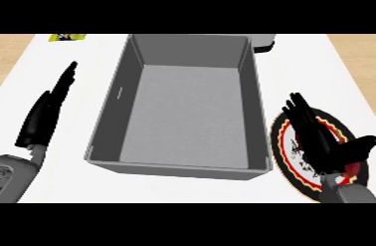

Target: Pick the bell pepper from the plate and place it in the cardboard box

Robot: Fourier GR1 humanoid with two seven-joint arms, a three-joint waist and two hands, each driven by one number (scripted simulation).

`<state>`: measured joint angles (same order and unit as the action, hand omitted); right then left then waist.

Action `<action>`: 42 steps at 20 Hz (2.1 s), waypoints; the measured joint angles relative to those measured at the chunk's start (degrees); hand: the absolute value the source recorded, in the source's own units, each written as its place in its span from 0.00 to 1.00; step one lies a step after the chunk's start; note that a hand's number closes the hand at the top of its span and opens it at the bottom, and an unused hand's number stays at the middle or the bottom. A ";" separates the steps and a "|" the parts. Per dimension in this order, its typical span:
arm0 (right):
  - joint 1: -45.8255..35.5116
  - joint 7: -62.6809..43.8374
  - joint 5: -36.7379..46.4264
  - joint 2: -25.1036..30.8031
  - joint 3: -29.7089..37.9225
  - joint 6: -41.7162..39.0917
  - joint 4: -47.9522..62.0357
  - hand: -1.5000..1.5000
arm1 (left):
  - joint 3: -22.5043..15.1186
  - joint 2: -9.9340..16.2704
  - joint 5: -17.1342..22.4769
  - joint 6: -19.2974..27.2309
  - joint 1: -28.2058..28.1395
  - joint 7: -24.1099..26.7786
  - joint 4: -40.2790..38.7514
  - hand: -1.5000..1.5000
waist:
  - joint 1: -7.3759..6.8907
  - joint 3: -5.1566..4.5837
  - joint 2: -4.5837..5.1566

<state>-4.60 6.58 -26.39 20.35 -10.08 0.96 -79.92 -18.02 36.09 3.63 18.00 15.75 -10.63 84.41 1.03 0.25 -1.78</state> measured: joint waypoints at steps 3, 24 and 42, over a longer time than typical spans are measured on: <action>-2.84 1.36 1.06 1.20 3.65 2.46 -0.81 0.00 | 0.98 -1.07 0.14 0.71 -1.74 0.45 1.23 0.50 | -0.80 -0.11 0.88; -3.29 -3.72 27.12 20.24 9.36 20.78 6.87 0.00 | 2.73 -9.47 2.62 2.49 -13.18 6.95 0.95 0.50 | -1.05 -0.46 1.71; -6.62 -45.50 33.56 27.80 -5.46 -8.00 -9.66 0.00 | 5.87 -10.20 1.62 -0.92 -14.79 7.47 1.77 0.50 | -1.21 -0.31 1.71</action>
<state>-11.21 -38.91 7.17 48.14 -15.54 -7.05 -89.57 -12.15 25.89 5.26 17.08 0.96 -3.16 86.18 -0.18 -0.06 -0.07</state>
